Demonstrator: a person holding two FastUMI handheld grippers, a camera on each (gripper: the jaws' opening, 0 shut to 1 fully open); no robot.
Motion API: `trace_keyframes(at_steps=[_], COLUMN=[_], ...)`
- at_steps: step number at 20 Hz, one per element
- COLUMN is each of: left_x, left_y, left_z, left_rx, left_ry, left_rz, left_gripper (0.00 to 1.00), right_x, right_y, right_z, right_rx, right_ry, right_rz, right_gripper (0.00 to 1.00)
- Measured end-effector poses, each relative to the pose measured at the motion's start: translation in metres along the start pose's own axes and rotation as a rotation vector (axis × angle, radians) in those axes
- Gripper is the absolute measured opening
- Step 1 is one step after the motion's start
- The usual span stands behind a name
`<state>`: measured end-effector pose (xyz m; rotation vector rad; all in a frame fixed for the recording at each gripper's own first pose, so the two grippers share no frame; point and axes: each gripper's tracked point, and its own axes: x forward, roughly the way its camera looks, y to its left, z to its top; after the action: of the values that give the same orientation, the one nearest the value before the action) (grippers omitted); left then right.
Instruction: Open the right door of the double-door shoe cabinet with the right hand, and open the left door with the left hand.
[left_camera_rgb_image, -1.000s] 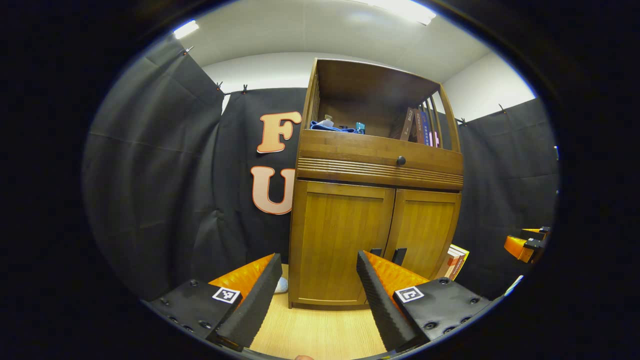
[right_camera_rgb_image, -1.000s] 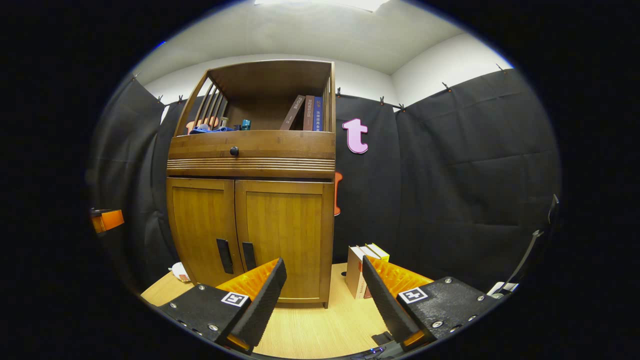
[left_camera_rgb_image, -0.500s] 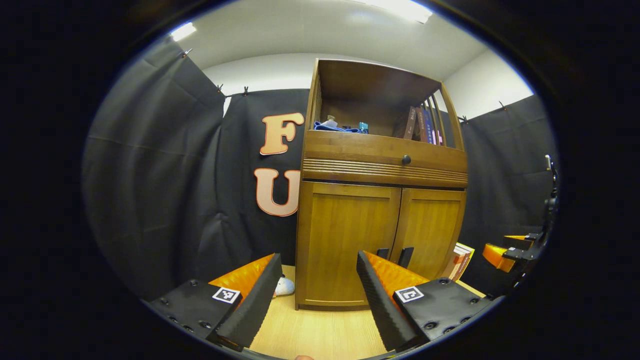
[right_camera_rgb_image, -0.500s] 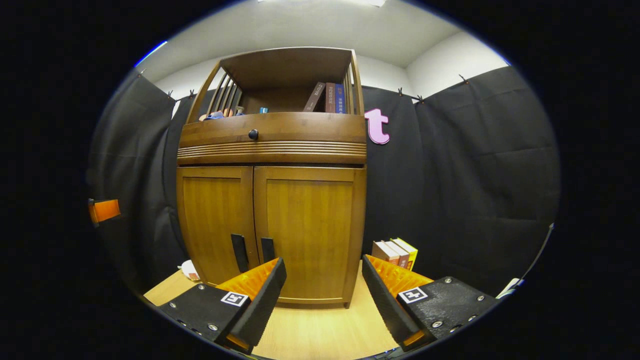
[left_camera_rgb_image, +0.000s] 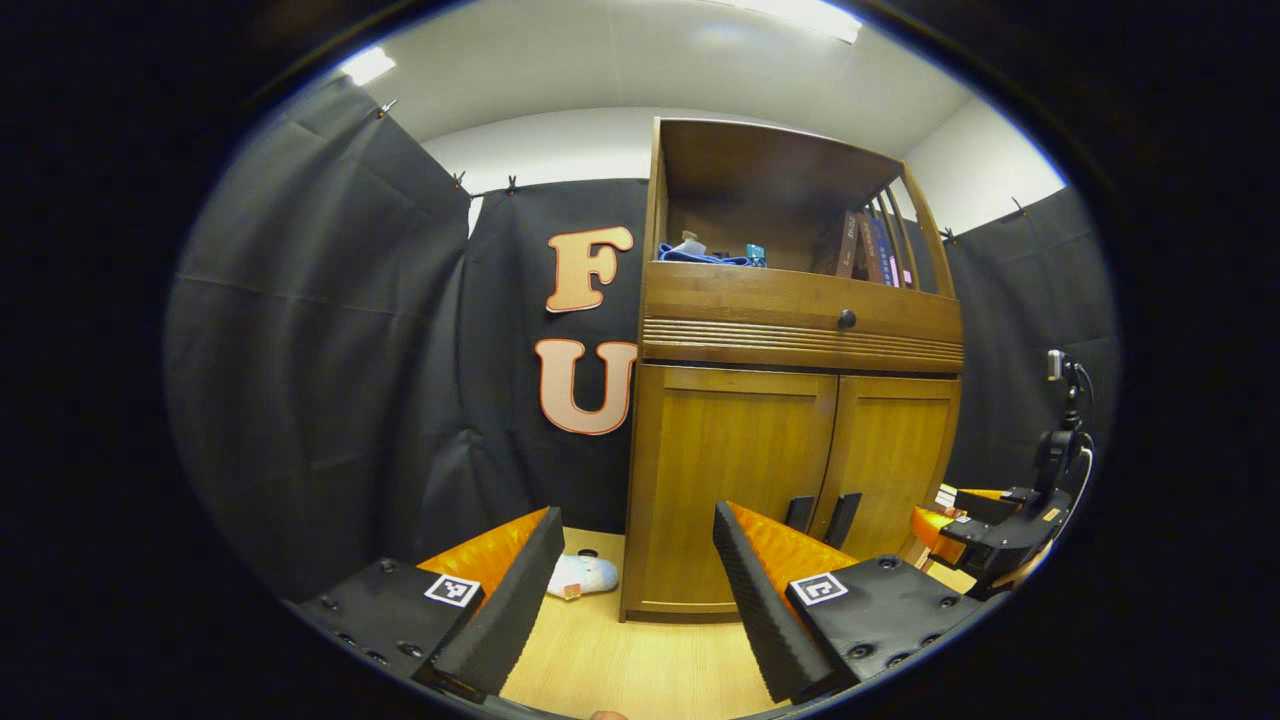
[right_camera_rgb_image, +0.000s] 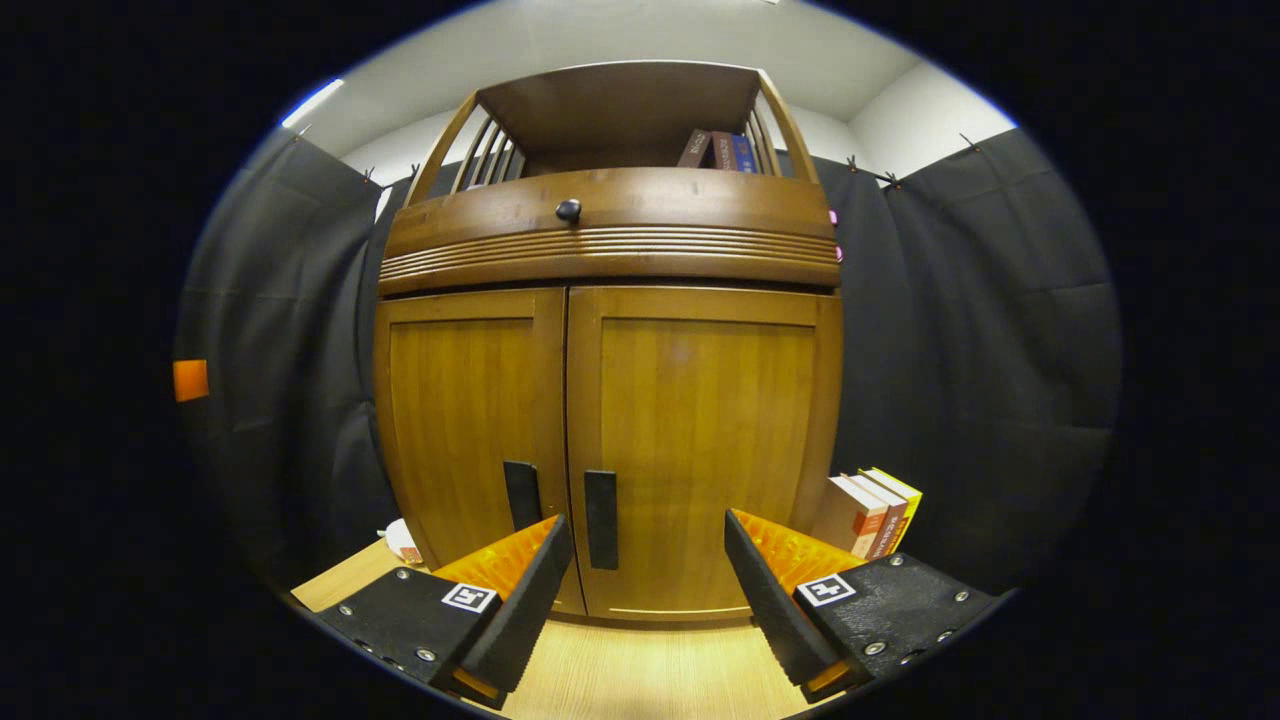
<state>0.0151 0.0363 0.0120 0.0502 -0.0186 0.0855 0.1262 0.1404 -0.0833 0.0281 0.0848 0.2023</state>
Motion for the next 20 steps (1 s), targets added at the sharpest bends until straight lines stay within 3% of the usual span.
trace_keyframes(at_steps=[2,3,5,6,7,8,10,11,20], left_x=[0.002,0.002,0.003,0.002,0.003,0.006,0.007,0.008,0.009], left_y=[0.008,0.012,0.021,0.024,0.027,0.029,0.031,0.033,0.041], left_z=[-0.001,-0.002,-0.004,-0.006,-0.006,-0.007,-0.01,-0.011,-0.013], left_rx=[0.001,0.003,0.008,0.01,0.01,0.01,0.01,0.012,0.018], left_ry=[0.004,0.005,0.01,0.014,0.017,0.02,0.028,0.031,0.043], left_rz=[0.016,0.024,0.042,0.049,0.055,0.061,0.075,0.083,0.142], left_gripper=[0.93,0.93,0.93,0.93,0.93,0.93,0.93,0.93,0.93], right_x=[0.016,0.023,0.042,0.051,0.06,0.069,0.086,0.094,0.141], right_y=[0.01,0.013,0.021,0.025,0.029,0.03,0.032,0.032,0.03], right_z=[-0.008,-0.013,-0.021,-0.026,-0.03,-0.034,-0.044,-0.049,-0.078], right_rx=[0.006,0.01,0.018,0.019,0.022,0.028,0.035,0.04,0.09], right_ry=[0.016,0.019,0.03,0.036,0.041,0.047,0.064,0.078,0.131], right_rz=[0.017,0.022,0.029,0.031,0.038,0.043,0.04,0.038,0.002], right_gripper=[0.94,0.99,0.99,0.93,0.99,0.91,0.9,0.8,0.58])
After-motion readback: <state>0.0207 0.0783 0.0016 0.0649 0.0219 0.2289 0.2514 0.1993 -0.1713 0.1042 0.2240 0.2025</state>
